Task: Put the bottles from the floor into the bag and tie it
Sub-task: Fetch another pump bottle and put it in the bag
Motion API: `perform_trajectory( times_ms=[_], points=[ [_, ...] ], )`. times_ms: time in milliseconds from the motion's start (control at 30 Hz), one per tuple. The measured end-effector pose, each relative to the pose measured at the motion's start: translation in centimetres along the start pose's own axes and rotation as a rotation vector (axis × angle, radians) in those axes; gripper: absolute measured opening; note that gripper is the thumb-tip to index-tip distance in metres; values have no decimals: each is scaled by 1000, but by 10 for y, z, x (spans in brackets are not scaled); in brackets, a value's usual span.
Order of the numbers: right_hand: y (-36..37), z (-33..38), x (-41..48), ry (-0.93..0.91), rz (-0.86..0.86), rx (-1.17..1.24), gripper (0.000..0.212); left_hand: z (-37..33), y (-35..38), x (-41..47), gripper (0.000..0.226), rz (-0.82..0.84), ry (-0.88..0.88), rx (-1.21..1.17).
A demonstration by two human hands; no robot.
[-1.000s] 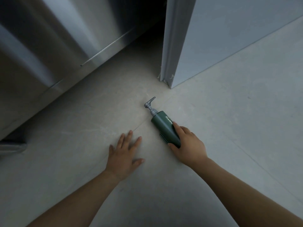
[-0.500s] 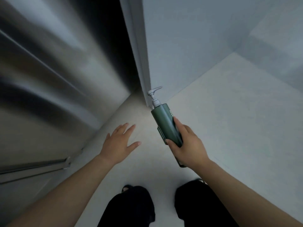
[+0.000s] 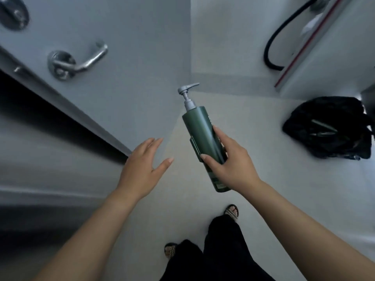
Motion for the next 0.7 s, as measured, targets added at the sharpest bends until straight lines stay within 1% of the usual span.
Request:
perform_trajectory(
  times_ms=[133,233,333,533,700],
  points=[
    [-59,-53,-10,155,-113,-4,76,-75,25,35,62,90,162,133],
    [-106,-103,-19,273,-188,24,77,-137,59,63,65,175,271,259],
    [-153,-151,-24,346,-256,17,77,-200,98,90,68,240,343,340],
    [-241,-232,-36,437,-379,18,75,-309,175,129,66,316,477,369],
    [-291,-287,-30,522,-462,64,78,-382,218,167,66,349,580,399]
  ],
)
Point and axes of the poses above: each hand's wrist, its own x-axis towards the middle knuckle, its own y-axis out of the palm, z = x × y, the point moved 4 cm from there along x, towards the middle knuckle, and after that the axes turned 12 degrees about -x, right-handed, at the moved point
